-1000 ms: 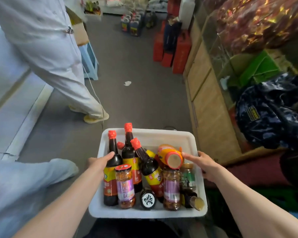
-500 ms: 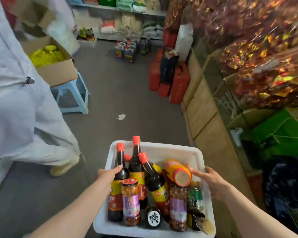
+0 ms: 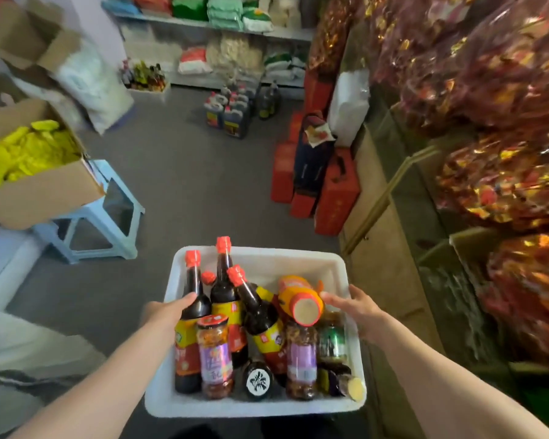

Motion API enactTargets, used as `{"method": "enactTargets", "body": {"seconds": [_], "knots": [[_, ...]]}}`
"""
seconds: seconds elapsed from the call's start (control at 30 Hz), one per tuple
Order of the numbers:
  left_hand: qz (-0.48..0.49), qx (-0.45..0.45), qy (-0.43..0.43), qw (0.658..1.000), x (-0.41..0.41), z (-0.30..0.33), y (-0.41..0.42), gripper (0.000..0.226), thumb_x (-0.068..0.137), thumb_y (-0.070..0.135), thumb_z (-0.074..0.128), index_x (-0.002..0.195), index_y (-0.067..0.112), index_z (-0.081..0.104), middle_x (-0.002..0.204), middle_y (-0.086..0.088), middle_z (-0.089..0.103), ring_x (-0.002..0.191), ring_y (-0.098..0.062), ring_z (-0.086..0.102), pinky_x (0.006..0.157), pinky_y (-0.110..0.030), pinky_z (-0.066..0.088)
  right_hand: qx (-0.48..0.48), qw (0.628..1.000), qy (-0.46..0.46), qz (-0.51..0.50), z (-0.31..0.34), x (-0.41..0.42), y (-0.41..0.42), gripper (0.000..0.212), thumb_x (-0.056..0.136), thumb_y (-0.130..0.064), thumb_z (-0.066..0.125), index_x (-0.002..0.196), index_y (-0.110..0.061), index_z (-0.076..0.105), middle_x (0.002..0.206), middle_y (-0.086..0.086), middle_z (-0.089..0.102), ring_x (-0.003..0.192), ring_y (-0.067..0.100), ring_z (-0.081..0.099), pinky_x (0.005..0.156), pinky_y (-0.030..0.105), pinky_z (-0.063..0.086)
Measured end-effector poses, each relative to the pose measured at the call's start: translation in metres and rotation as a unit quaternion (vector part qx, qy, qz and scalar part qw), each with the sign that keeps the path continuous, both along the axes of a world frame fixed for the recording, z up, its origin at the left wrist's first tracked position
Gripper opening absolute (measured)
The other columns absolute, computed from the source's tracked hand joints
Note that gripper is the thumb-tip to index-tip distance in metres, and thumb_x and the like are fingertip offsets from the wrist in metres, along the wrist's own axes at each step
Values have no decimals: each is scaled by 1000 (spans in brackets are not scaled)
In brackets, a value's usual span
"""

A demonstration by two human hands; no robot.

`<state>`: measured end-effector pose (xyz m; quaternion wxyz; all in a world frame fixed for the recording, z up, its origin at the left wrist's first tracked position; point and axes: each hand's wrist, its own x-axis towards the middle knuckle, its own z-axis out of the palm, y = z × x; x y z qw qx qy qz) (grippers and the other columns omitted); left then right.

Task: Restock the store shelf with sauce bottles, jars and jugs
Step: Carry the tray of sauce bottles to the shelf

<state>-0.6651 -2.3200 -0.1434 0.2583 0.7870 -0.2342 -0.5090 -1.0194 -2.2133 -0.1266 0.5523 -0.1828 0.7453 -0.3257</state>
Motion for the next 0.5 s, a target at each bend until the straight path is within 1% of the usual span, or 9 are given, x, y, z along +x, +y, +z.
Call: {"method": "enactTargets", "body": {"seconds": [0.07,0.13,0.17,0.23,0.3,0.33,0.37,0.43,0.5], "knots": [[16,-3,-6,1000,-19,2,-43,69,72,29,88,117,-11,55,123,-26,59,109,-40,58,80,-37,42,-10,1000,10,17,6,-18,-55,143,42,-58,97,158,-23,21,144,5,53,126,25,55,108,49,43],[25,10,2,1000,-37,8,-83,63,74,27,87,114,-9,56,124,-26,58,106,-39,57,80,-37,42,-14,999,19,26,-3,-44,-109,143,37,-61,98,155,-22,27,141,3,57,123,22,59,108,48,45],[35,10,9,999,-46,11,-105,63,75,25,86,118,-10,55,125,-26,58,109,-40,57,81,-37,41,-13,999,21,40,-5,-56,-139,137,37,-62,97,152,-24,33,139,1,60,122,21,61,107,48,46],[44,7,6,999,-59,14,-153,66,75,26,85,120,-11,54,124,-26,58,112,-40,57,81,-37,42,-7,1000,-9,16,-11,-77,-199,114,54,-63,92,146,-24,39,137,-3,60,122,17,59,108,46,44],[45,10,3,999,-69,13,-204,69,73,30,87,119,-10,54,122,-25,59,109,-39,58,80,-38,43,-8,1000,-15,25,13,-75,-254,113,53,-65,91,144,-20,43,130,-3,62,117,18,61,105,43,47],[46,12,5,999,-73,11,-230,71,73,31,87,120,-9,54,121,-23,59,108,-38,58,79,-38,43,-7,999,2,48,26,-74,-282,114,47,-65,93,139,-18,48,123,-1,65,109,19,64,98,40,53],[45,15,10,999,-78,11,-255,72,72,31,87,121,-9,53,119,-22,59,107,-37,58,79,-38,43,-4,998,11,60,38,-73,-309,96,53,-57,94,130,-16,52,111,0,66,96,17,65,84,31,57],[46,20,32,998,-84,3,-310,75,72,30,88,125,-9,51,121,-23,58,109,-38,57,80,-39,43,-15,998,30,52,42,-77,-359,37,79,-27,85,100,-19,55,86,-4,59,71,9,58,50,16,50],[33,25,46,998,-90,0,-369,77,71,31,88,126,-7,51,128,-23,57,114,-40,56,84,-42,44,-21,998,37,53,61,-70,-408,23,85,-12,78,87,-20,57,75,-5,58,62,7,56,39,13,44]]}}
